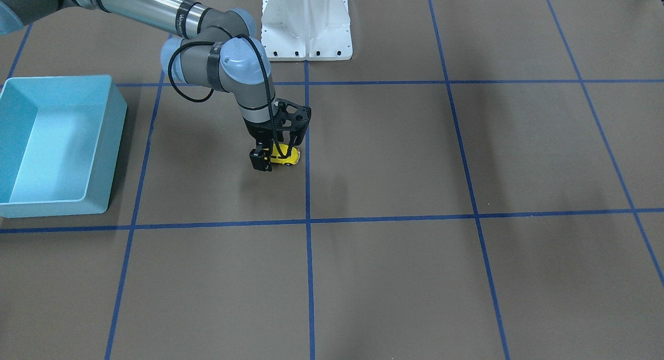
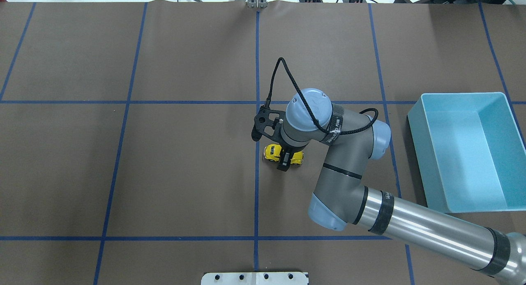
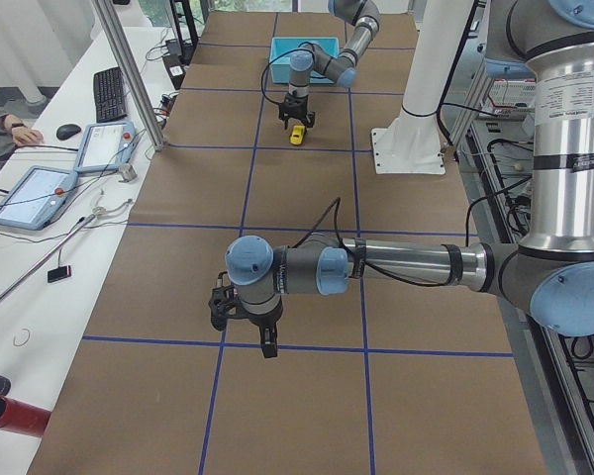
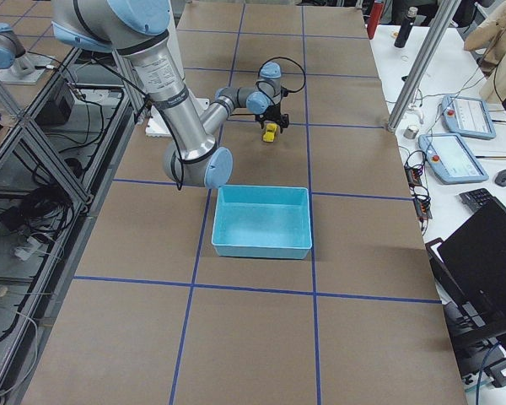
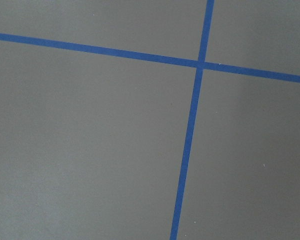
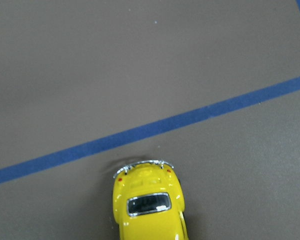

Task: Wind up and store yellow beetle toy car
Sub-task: 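Lower the right gripper and grasp the yellow car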

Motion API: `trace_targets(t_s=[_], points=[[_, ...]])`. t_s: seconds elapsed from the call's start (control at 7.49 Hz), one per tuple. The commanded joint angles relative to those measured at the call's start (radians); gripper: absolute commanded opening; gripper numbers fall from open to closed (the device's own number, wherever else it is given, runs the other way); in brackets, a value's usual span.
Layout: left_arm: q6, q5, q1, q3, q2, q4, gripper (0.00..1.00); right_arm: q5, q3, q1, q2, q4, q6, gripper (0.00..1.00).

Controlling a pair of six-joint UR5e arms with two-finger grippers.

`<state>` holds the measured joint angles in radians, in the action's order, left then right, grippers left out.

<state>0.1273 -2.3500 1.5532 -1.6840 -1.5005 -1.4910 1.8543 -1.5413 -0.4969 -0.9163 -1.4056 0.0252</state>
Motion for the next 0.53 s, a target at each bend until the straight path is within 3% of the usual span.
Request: trace_targets(t_s=[0.0, 0.27, 0.4], points=[[0.000, 0.000, 0.001, 0.000, 0.000, 0.000, 1.00, 0.005, 0.000, 0.000, -0.006, 0.007, 0.001, 0.00], [0.000, 0.000, 0.001, -0.002, 0.000, 0.000, 1.00, 0.055, -0.023, -0.026, -0.009, -0.009, -0.004, 0.00], [0.002, 0.000, 0.001, -0.002, 0.000, 0.000, 1.00, 0.087, -0.114, -0.049, -0.038, -0.120, -0.004, 0.00]])
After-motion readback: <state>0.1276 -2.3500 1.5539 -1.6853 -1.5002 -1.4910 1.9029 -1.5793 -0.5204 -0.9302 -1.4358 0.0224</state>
